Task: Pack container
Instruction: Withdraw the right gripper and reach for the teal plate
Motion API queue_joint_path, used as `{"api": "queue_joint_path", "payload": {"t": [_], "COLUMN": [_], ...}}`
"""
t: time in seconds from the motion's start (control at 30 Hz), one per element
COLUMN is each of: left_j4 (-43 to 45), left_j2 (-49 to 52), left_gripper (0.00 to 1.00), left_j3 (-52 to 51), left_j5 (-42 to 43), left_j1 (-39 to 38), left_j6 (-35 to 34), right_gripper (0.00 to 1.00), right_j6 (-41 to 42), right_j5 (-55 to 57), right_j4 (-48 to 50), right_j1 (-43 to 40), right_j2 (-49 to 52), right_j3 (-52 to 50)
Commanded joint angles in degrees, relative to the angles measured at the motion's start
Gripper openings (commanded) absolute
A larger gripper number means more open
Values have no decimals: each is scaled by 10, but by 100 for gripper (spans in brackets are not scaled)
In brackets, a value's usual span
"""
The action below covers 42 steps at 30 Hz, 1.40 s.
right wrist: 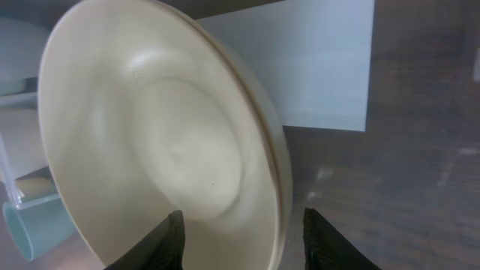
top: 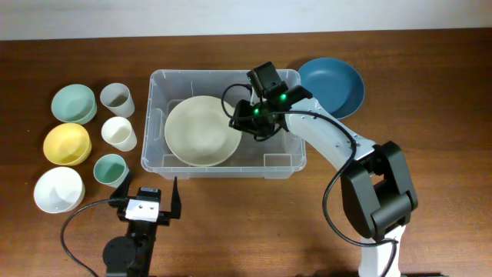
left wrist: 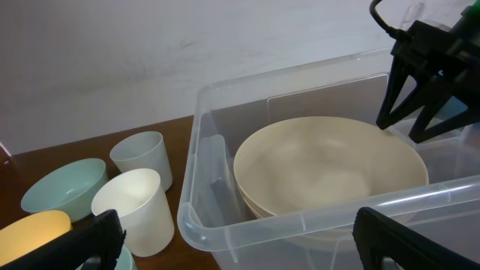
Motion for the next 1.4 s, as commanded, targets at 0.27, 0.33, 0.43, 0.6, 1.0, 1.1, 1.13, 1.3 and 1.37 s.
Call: {"api": "queue_joint_path", "payload": {"t": [0.27, 0.33, 0.43, 0.6, 1.0, 1.1, 1.13, 1.3, 1.37], "left_j4": [-3, -3, -3, -3, -3, -3, -3, -3, -3], "left_j2": [0, 0, 0, 0, 0, 0, 0, 0, 0], "left_gripper": [100, 100, 100, 100, 100, 100, 100, 100, 100], "left_j3": [-2, -2, -2, -2, -2, -2, -2, -2, -2], "left_j5": [4, 4, 4, 4, 4, 4, 4, 4, 4], "left_j1": [4, 4, 4, 4, 4, 4, 4, 4, 4], "left_j6": [9, 9, 9, 9, 9, 9, 9, 9, 9], "right_gripper": [90, 99, 99, 99, 100, 99, 100, 99, 99], "right_j6": [-70, -53, -21, -28, -89, -84, -73, -59, -59], "right_j5": [354, 412, 448, 303, 147, 136, 137, 137, 137], "right_j4": [-343, -406, -482, -525, -345, -305, -300, -279, -275], "right_j1": [-38, -66, -149, -307, -327, -315, -313, -310, -310], "right_j2": [-51, -51, -51, -29, 51, 67, 71, 107, 123], "right_j3": [366, 444, 523, 494, 238, 206, 200, 185, 185]}}
